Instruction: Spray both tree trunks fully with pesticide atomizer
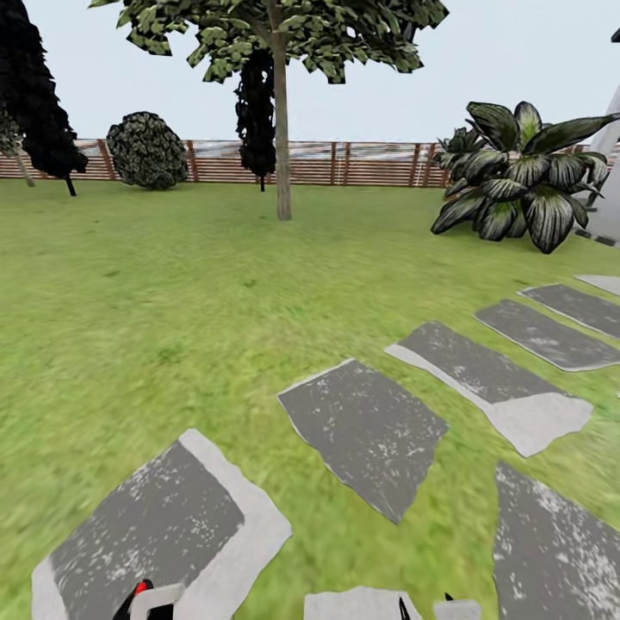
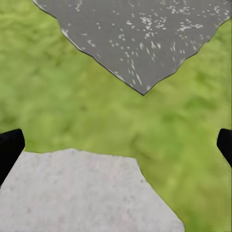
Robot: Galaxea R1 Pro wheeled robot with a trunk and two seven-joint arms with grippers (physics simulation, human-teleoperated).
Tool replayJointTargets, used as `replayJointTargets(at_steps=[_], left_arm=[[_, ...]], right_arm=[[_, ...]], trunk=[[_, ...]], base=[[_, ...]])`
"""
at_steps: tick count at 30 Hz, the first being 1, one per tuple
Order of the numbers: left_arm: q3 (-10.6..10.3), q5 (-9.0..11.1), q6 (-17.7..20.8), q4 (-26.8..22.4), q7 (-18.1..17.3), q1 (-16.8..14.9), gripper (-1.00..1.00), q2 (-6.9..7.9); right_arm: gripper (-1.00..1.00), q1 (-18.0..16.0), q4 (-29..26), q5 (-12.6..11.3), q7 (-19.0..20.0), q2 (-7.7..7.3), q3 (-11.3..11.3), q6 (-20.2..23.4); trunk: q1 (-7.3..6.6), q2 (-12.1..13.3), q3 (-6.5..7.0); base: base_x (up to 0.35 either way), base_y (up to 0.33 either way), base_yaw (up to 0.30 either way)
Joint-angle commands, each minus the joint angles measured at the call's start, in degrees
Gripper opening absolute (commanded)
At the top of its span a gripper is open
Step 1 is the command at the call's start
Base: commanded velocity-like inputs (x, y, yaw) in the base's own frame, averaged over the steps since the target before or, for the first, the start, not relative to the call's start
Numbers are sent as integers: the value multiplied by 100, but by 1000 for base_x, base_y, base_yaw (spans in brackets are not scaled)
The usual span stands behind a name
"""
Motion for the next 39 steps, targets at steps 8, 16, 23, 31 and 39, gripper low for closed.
replayJointTargets(at_steps=[8, 16, 23, 31, 39], left_arm=[[16, -50, -16, 5, 25, -4, -100, 5], [16, -50, -18, 5, 25, -4, -100, 1], [17, -50, -21, 5, 25, -4, -100, -1], [17, -6, -22, 5, 25, -4, -100, -2], [16, 26, -22, 5, 25, -4, -100, -2]], right_arm=[[100, -3, 1, 38, 19, 10, -49, -17], [100, -3, 1, 38, 18, 10, -49, -17], [100, -3, 1, 49, 25, -2, -42, -17], [100, -3, 1, 56, 27, -23, -40, -24], [100, -3, 1, 53, 28, -21, -40, -25]], trunk=[[2, -2, -70], [2, -2, -139], [2, -2, -156], [2, -2, -157], [2, -2, -157]], base=[[337, 0, 0], [337, 0, 0], [337, 0, 0], [337, 0, 0], [337, 0, 0]])
